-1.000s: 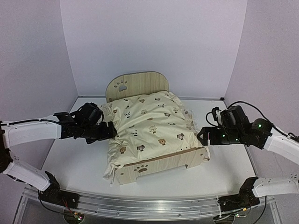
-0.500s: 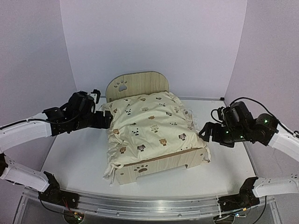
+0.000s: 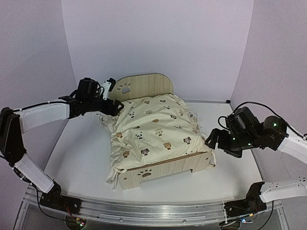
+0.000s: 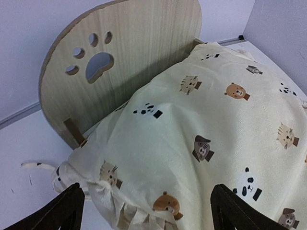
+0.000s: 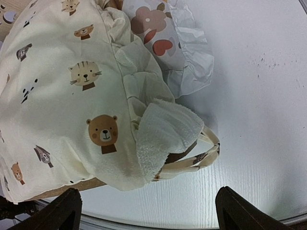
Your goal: Set up the pet bed
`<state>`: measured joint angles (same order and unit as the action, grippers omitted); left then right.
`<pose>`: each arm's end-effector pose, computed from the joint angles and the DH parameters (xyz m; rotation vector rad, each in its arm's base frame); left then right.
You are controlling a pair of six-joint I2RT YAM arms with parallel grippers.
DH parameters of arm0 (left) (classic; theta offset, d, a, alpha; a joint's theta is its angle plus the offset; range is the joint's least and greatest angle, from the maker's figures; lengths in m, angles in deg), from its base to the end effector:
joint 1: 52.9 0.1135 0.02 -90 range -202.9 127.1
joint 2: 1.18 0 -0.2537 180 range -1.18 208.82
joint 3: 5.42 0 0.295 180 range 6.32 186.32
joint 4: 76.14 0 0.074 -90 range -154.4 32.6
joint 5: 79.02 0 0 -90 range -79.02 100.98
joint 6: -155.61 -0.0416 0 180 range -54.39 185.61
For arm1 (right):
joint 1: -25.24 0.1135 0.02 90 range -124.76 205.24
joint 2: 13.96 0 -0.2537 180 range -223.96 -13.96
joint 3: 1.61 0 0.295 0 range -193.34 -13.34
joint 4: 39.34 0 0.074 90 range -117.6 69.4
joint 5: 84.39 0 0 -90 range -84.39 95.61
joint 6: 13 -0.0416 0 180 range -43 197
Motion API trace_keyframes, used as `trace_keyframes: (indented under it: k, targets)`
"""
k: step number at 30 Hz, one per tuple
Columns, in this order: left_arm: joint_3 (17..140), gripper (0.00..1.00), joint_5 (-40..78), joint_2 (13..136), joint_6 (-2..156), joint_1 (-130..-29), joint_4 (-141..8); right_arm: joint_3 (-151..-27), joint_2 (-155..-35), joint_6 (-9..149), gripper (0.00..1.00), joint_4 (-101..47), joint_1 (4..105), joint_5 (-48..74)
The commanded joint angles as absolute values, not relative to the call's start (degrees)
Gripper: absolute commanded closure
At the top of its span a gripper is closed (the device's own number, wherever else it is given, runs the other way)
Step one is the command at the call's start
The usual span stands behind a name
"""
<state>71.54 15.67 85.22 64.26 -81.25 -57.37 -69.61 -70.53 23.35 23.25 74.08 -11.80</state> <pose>0.3476 -0.1914 0.2637 0.5829 1.9994 -0.3737 0.1678 0.1730 0.2951 0.2353 2.4461 0.4394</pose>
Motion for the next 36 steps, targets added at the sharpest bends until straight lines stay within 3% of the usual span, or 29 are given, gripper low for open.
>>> trace_keyframes:
  k: [1, 16, 24, 29, 32, 36]
  targets:
    - [78.5, 0.07, 23.0, 91.7, 56.3, -79.5, -62.0, -70.6, -71.6, 22.0, 0.02, 25.4, 75.0, -12.2]
    - [89.0, 0.09, 28.0, 100.2, 52.9, -70.1, -63.2, -68.4, -69.8, 25.0, 0.02, 25.5, 75.2, -9.8]
    - [99.5, 0.09, 39.4, 112.2, 52.8, -66.5, -63.1, -66.6, -70.4, 24.7, 0.02, 25.0, 75.3, -7.5]
    - [107.5, 0.10, 40.2, 118.9, 50.7, -66.3, -60.8, -65.6, -70.7, 24.9, 0.02, 24.8, 75.3, -7.5]
    - [111.1, 0.18, 42.4, 122.0, 50.2, -66.2, -59.6, -65.4, -71.9, 25.2, 0.02, 24.0, 75.3, -5.8]
    - [110.2, 0.42, 43.9, 122.3, 50.4, -66.2, -61.8, -64.1, -73.1, 23.9, 0.02, 20.3, 76.1, -2.5]
